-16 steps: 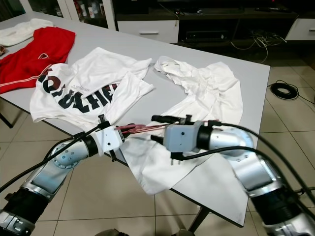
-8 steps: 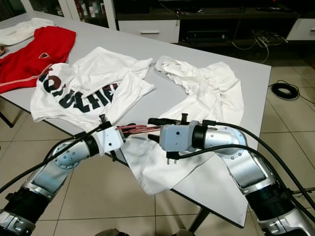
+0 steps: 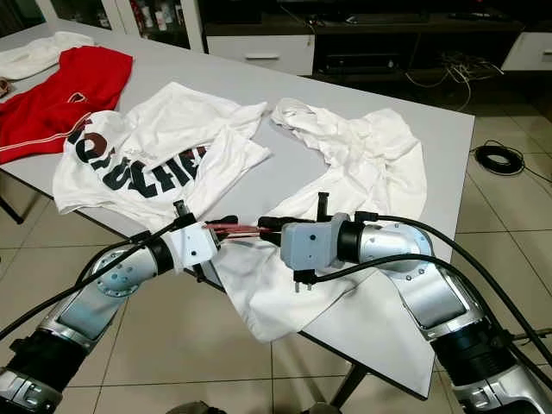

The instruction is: Hang hanger

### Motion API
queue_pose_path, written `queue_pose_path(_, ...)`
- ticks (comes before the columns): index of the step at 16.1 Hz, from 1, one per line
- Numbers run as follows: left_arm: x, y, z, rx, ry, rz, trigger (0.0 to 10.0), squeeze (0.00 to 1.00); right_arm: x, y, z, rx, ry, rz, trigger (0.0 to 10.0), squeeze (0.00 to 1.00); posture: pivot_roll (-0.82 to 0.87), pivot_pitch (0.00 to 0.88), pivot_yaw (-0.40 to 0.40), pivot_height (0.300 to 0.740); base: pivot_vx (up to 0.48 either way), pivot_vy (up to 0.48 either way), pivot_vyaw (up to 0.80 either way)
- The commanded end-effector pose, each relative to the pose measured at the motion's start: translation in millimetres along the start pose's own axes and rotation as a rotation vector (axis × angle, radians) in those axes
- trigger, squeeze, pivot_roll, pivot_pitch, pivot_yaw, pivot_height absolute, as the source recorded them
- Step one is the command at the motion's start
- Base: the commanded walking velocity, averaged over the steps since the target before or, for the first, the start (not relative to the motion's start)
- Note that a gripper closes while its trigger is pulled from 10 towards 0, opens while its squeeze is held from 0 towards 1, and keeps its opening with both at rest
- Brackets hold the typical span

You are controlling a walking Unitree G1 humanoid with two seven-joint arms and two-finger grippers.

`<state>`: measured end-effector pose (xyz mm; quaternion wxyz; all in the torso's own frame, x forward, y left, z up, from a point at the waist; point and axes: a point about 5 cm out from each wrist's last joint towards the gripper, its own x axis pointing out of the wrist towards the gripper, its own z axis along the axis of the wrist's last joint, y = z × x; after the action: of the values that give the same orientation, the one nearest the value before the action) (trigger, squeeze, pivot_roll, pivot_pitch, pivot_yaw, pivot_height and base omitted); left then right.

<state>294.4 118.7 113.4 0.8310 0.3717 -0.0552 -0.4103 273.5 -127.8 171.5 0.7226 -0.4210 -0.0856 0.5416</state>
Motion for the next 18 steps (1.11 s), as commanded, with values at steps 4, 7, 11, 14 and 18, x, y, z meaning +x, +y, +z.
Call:
queue_pose_path(4,1.2,5.8,0.8,0.027,0.005,0.02,0.7,0.0,3.0,0.6,1.2,-0.011,-0.014,0.027,0.0,0.0,-0.08,0.0,0.068,0.736,0.0,0.0,0.0)
queue_pose_path(7,1.1,7.7,0.3,0.041,0.012,0.037,9.3,0.0,3.2,0.6,0.7,-0.013,-0.016,0.026,0.0,0.0,-0.08,0.0,0.069,0.736,0.0,0.0,0.0)
queue_pose_path(11,-1.1,14.8,10.5,-0.005,-0.075,0.079,10.0,1.0,2.3,-0.4,-2.8,-0.016,-0.002,0.019,0.0,0.0,-0.09,0.0,0.068,0.736,0.0,0.0,0.0)
queue_pose_path(14,-8.9,13.2,7.4,0.053,-0.071,0.034,10.0,0.45,1.4,-8.5,-7.7,0.007,0.018,-0.055,0.0,0.0,-0.08,0.0,0.068,0.736,0.0,0.0,0.0)
queue_pose_path(18,-17.4,7.1,1.3,0.107,-0.036,-0.062,10.0,0.0,0.4,-14.8,-16.2,0.0,0.059,-0.095,0.0,0.0,-0.08,0.0,0.069,0.736,0.0,0.0,0.0)
